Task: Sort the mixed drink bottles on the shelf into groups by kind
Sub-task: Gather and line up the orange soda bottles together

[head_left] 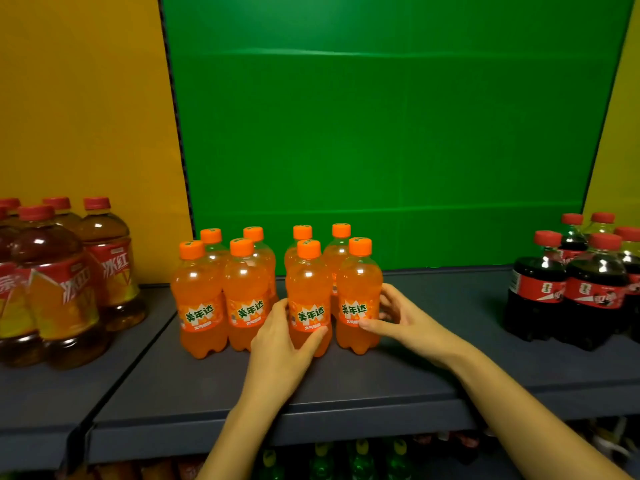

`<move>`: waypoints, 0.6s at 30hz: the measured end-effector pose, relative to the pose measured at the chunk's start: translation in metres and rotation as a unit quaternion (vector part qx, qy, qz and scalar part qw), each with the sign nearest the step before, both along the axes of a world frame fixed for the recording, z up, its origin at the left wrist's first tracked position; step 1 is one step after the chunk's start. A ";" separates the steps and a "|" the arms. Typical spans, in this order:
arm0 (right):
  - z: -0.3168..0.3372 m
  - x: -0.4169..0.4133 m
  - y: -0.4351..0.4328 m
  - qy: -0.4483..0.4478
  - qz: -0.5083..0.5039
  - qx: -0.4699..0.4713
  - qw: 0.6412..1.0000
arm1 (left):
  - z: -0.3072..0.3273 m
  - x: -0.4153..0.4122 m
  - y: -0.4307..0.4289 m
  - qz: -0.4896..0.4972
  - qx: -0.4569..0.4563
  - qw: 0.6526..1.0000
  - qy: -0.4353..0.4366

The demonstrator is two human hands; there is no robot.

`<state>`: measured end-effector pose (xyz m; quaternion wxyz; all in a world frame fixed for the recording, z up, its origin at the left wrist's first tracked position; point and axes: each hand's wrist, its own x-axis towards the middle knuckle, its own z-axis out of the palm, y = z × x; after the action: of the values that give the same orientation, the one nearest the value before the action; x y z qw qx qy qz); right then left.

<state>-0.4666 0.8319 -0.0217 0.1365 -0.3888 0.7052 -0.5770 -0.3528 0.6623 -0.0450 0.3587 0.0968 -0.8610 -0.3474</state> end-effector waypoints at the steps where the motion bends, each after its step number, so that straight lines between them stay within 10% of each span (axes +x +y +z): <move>1: 0.000 0.001 -0.002 0.006 -0.008 -0.004 1.000 | 0.000 0.000 0.000 0.006 -0.005 1.000 0.001; 18: -0.011 0.003 -0.022 0.050 -0.078 -0.021 0.995 | 0.008 -0.010 0.000 0.089 -0.075 0.993 0.008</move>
<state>-0.4637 0.8099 -0.0327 0.0475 -0.3642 0.7272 -0.5798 -0.3625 0.6626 -0.0368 0.4013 0.1436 -0.8695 -0.2495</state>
